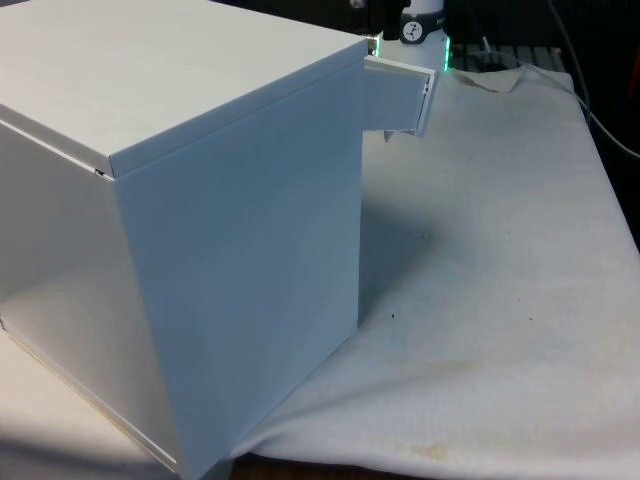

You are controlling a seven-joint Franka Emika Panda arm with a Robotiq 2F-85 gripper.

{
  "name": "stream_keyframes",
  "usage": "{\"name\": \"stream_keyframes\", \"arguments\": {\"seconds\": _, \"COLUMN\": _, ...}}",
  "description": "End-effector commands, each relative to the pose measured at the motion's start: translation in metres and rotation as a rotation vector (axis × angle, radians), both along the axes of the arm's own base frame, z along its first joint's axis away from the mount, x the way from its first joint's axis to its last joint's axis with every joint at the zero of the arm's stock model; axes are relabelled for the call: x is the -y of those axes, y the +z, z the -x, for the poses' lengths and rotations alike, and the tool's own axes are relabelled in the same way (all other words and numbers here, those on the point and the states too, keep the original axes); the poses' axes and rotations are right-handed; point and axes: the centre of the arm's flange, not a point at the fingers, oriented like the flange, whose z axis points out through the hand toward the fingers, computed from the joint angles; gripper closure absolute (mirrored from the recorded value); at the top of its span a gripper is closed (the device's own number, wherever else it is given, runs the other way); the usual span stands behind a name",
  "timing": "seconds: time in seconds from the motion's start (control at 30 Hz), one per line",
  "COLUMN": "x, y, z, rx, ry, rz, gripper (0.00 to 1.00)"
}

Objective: Open the drawer, then close it.

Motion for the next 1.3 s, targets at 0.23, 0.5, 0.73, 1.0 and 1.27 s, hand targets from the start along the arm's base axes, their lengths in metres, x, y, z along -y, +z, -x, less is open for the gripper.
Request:
{"name": "stream_keyframes", "arguments": {"seconds": 0.23, "x": -0.008, "y": -0.001, "z": -0.001, "rx": -0.026, "ry": 0.017, "rz": 0.036, "gripper": 0.00}}
{"name": "stream_keyframes", "arguments": {"seconds": 0.5, "x": -0.007, "y": -0.002, "z": -0.004, "rx": -0.049, "ry": 0.020, "rz": 0.099, "gripper": 0.00}}
{"name": "stream_keyframes", "arguments": {"seconds": 0.73, "x": -0.008, "y": -0.003, "z": -0.005, "rx": -0.065, "ry": 0.025, "rz": 0.129, "gripper": 0.00}}
{"name": "stream_keyframes", "arguments": {"seconds": 1.0, "x": -0.009, "y": -0.007, "z": -0.004, "rx": -0.081, "ry": 0.027, "rz": 0.166, "gripper": 0.00}}
{"name": "stream_keyframes", "arguments": {"seconds": 1.27, "x": -0.009, "y": -0.011, "z": -0.008, "rx": -0.076, "ry": 0.014, "rz": 0.203, "gripper": 0.00}}
